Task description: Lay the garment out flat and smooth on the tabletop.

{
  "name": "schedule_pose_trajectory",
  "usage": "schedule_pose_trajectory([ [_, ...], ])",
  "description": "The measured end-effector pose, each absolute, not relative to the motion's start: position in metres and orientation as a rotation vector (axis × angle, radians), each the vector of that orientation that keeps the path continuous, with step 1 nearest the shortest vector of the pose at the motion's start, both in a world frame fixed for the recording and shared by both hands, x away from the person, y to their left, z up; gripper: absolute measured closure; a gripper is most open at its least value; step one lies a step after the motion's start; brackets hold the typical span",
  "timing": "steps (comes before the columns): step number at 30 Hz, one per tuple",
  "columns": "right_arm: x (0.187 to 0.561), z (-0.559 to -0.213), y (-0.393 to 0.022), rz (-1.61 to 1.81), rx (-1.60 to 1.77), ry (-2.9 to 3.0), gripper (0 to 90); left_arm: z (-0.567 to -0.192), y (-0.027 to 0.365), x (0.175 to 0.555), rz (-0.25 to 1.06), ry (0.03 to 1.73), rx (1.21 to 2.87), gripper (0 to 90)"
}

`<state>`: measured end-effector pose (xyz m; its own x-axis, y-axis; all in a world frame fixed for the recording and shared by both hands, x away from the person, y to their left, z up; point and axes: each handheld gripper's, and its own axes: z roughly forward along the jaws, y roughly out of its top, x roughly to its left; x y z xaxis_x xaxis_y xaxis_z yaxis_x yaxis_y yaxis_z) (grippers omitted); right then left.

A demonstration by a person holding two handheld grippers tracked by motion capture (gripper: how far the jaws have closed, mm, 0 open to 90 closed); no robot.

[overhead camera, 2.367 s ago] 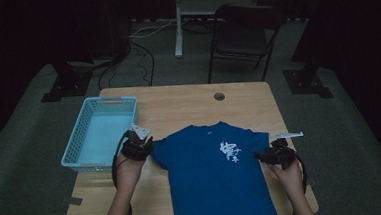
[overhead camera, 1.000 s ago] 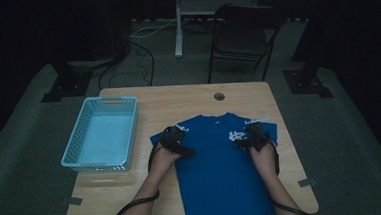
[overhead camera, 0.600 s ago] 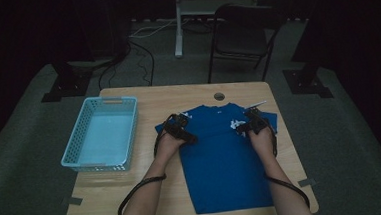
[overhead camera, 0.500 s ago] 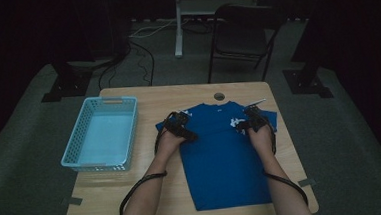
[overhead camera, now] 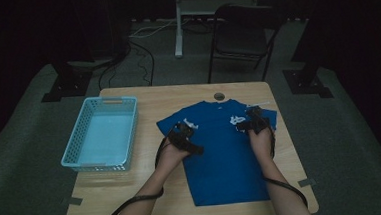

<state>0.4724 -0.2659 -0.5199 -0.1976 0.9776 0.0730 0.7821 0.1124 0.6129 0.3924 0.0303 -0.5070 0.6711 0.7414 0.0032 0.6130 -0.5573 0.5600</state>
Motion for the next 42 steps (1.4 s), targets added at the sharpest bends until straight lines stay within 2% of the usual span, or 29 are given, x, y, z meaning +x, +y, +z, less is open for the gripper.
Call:
schedule_pose_trajectory([
  [2,0.451,-0.515,-0.265,0.893,1.678,2.05,13.2,-0.509,0.035,0.372,0.319,1.024,2.368,0.8],
  [8,0.368,-0.504,-0.275,0.978,1.518,2.102,13.2,-0.519,0.039,0.327,0.35,0.955,2.424,0.8],
  [13,0.324,-0.509,-0.301,1.046,1.563,2.076,13.3,-0.53,0.035,0.314,0.34,0.936,2.469,1.6],
  [17,0.297,-0.516,-0.314,1.027,1.571,2.064,13.3,-0.526,0.042,0.305,0.426,0.916,2.503,1.5],
  [24,0.267,-0.523,-0.325,0.958,1.543,2.06,13.3,-0.525,0.07,0.288,0.463,0.963,2.496,1.5],
  [34,0.25,-0.535,-0.342,1.038,1.558,2.059,13.2,-0.53,0.11,0.256,0.44,1.047,2.398,1.5],
  [37,0.241,-0.536,-0.349,1.103,1.492,2.042,13.2,-0.529,0.122,0.242,0.429,1.013,2.275,1.5],
  [42,0.23,-0.541,-0.357,1.173,1.442,1.99,13.2,-0.531,0.144,0.221,0.538,0.935,2.049,1.5],
])
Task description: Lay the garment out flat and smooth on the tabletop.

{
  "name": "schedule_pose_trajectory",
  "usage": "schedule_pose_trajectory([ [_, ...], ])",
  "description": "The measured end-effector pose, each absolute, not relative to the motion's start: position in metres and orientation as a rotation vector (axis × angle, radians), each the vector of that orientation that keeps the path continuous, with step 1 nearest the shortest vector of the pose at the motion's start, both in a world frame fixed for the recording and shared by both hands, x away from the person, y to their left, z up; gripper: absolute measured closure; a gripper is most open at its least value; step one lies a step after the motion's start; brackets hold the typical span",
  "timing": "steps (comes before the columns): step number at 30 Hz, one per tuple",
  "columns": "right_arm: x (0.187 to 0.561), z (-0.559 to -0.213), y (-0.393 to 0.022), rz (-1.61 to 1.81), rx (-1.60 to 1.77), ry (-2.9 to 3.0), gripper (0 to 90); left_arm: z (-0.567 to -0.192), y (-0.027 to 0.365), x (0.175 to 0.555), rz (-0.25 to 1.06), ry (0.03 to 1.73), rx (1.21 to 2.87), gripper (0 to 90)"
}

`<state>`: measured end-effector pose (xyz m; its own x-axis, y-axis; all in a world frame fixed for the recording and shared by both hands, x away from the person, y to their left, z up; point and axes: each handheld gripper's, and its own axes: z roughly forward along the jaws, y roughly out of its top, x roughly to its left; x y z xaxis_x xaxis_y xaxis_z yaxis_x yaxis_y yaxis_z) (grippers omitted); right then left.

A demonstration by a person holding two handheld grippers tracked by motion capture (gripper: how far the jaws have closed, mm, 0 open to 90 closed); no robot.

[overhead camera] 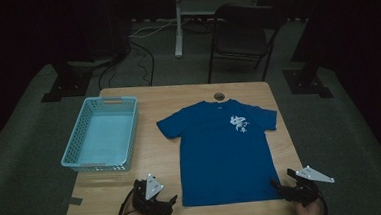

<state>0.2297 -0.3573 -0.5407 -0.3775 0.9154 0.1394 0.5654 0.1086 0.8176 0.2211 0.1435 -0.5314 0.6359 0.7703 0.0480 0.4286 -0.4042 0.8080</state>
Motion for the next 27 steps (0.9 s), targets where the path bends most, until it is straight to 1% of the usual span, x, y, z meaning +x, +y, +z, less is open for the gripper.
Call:
schedule_pose_trajectory([
  [4,0.226,-0.549,-0.358,1.145,1.424,1.993,13.2,-0.537,0.166,0.209,0.6,0.959,1.892,1.5],
  [8,0.224,-0.548,-0.357,1.115,1.403,1.986,13.2,-0.537,0.177,0.203,0.613,0.982,1.885,1.5],
  [9,0.224,-0.55,-0.357,1.116,1.415,1.992,13.2,-0.539,0.182,0.196,0.617,0.976,1.859,1.5],
  [12,0.224,-0.551,-0.357,1.124,1.411,2.001,13.2,-0.54,0.184,0.191,0.632,0.971,1.856,1.5],
  [17,0.219,-0.55,-0.364,1.216,1.385,1.937,13.2,-0.535,0.189,0.186,0.647,0.981,1.736,1.5],
  [27,0.221,-0.552,-0.362,1.17,1.412,1.94,13.3,-0.538,0.181,0.188,0.653,0.958,1.788,1.5],
])
